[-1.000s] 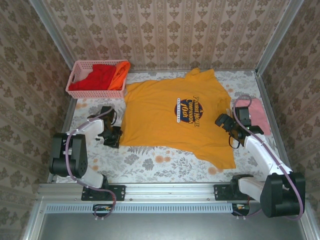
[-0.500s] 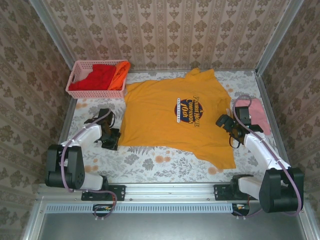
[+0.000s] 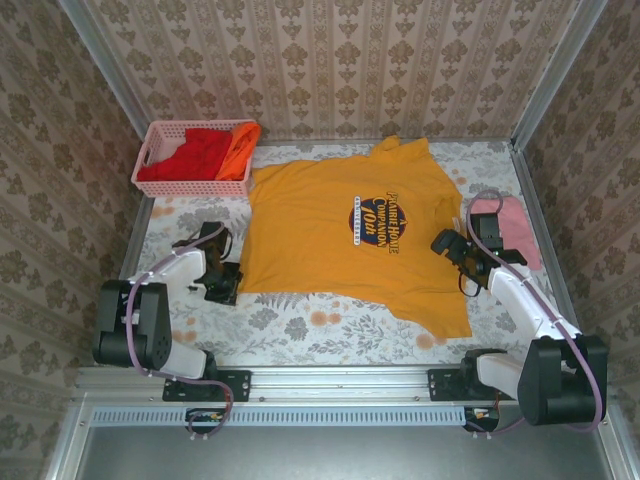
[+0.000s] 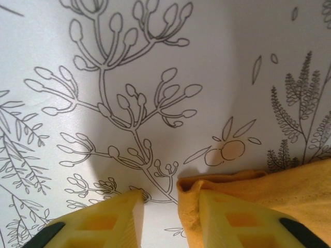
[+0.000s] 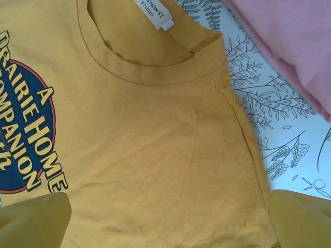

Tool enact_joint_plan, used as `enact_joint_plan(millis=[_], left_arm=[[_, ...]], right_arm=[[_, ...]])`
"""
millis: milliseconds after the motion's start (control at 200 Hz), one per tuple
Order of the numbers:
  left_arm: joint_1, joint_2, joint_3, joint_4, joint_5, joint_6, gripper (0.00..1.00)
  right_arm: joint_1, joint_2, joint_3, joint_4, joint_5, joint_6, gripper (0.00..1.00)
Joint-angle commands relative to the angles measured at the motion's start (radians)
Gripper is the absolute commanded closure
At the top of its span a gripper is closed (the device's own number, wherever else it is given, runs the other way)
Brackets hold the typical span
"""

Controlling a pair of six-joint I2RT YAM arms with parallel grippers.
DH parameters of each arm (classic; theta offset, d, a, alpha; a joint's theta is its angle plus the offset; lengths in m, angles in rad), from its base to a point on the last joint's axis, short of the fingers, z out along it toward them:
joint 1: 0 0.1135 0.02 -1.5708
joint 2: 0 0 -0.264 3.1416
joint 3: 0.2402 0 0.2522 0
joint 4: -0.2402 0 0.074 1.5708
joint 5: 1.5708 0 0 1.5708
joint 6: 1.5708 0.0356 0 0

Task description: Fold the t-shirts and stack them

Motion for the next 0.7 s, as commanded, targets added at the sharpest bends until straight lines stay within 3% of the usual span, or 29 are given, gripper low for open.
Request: enact_joint_plan(millis=[0,340,480,545,655,695], left_arm=[[-0.012,-0.017,0.035,-0.039,-0.037,0.012,0.71],[-0.012,0.019,0.033,-0.031,-0.033,0.008,0.68],[-0.013,0.057,0.014,-0.009,-0.001,-0.019,0.72],[-0.019,0.064,0.013,-0.011,0.0,-0.025,0.77],[-0.019,0.062,0.009,-0.014,-0.007,-0.034,1.0],[-0.018,0.057,0.011,-0.017,-0.017,-0.032,1.0]], right_arm=[[-0.008,-0.015,-0.03,0.015,-0.027,-0.007,0.01],[-0.008,0.063,-0.01,0.057,-0.061,-0.005,0.01],[-0.012,0.055,-0.002,0.031,-0.048,-0.021,0.01],[-0.019,0.041,-0.002,0.003,-0.031,-0.031,0.0],[-0.029,-0.01,-0.006,-0.08,0.02,-0.055,0.0],[-0.032,-0.029,-0.009,-0.117,0.04,-0.051,0.0]])
